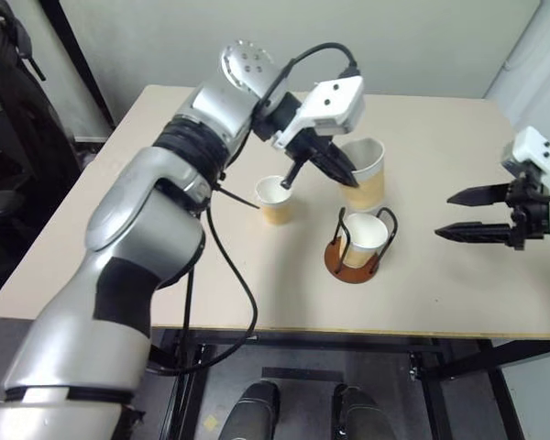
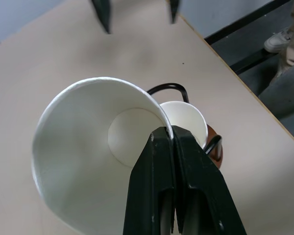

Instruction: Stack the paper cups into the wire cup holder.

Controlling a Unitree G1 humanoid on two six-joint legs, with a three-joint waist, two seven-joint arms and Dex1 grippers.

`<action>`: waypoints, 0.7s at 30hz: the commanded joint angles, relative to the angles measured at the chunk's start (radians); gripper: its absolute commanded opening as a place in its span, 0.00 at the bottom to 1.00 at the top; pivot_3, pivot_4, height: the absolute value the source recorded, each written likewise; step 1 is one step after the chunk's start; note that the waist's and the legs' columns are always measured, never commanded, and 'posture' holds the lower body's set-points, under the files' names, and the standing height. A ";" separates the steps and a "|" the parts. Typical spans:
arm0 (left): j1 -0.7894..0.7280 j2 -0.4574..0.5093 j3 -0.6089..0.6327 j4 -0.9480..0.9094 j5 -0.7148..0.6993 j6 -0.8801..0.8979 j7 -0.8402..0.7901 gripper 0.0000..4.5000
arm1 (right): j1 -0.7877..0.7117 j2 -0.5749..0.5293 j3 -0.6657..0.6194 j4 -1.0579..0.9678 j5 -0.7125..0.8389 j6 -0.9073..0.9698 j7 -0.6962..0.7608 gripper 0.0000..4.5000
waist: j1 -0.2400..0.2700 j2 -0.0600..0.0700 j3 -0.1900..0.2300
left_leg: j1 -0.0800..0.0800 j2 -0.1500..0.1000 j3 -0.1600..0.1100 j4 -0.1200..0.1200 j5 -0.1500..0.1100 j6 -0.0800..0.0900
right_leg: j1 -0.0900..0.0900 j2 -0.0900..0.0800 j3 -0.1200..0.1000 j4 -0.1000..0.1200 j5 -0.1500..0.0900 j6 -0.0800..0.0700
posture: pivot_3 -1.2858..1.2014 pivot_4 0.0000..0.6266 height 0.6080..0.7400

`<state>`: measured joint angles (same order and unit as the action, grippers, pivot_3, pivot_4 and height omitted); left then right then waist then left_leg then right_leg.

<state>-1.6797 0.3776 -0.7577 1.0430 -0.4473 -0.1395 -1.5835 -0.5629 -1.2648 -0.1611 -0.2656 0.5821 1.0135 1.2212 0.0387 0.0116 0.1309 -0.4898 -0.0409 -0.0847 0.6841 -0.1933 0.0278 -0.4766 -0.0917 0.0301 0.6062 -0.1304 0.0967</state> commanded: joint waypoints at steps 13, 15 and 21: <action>-0.004 -0.023 -0.053 -0.037 -0.006 -0.033 -0.031 0.00 | -0.064 -0.092 -0.134 -0.074 0.075 0.017 -0.083 0.87 | 0.001 0.000 0.000 | 0.001 0.001 0.006 0.008 -0.003 0.006 | 0.001 -0.001 0.002 0.002 -0.001 0.012 | 0.52 0.24 1.00; 0.004 -0.032 -0.054 -0.033 -0.002 -0.037 -0.031 0.00 | -0.071 -0.095 -0.129 -0.072 0.079 0.014 -0.086 0.87 | 0.001 0.000 0.000 | 0.001 0.001 0.007 0.010 -0.004 0.008 | 0.002 -0.001 0.002 0.002 -0.001 0.013 | 0.52 0.24 1.00; 0.021 -0.056 -0.059 -0.012 0.024 -0.058 -0.031 0.00 | -0.067 -0.103 -0.133 -0.075 0.088 0.010 -0.090 0.87 | 0.001 0.000 0.000 | 0.001 0.001 0.007 0.016 -0.006 0.009 | 0.004 -0.001 0.003 0.001 0.000 0.015 | 0.52 0.24 1.00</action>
<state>-1.6518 0.3250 -0.8234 1.0338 -0.4278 -0.1760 -1.5836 -0.6173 -1.3448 -0.2629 -0.3352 0.6625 1.0340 1.1383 0.0397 0.0115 0.1309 -0.4887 -0.0404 -0.0772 0.7004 -0.1996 0.0372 -0.4723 -0.0931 0.0331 0.6075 -0.1299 0.1122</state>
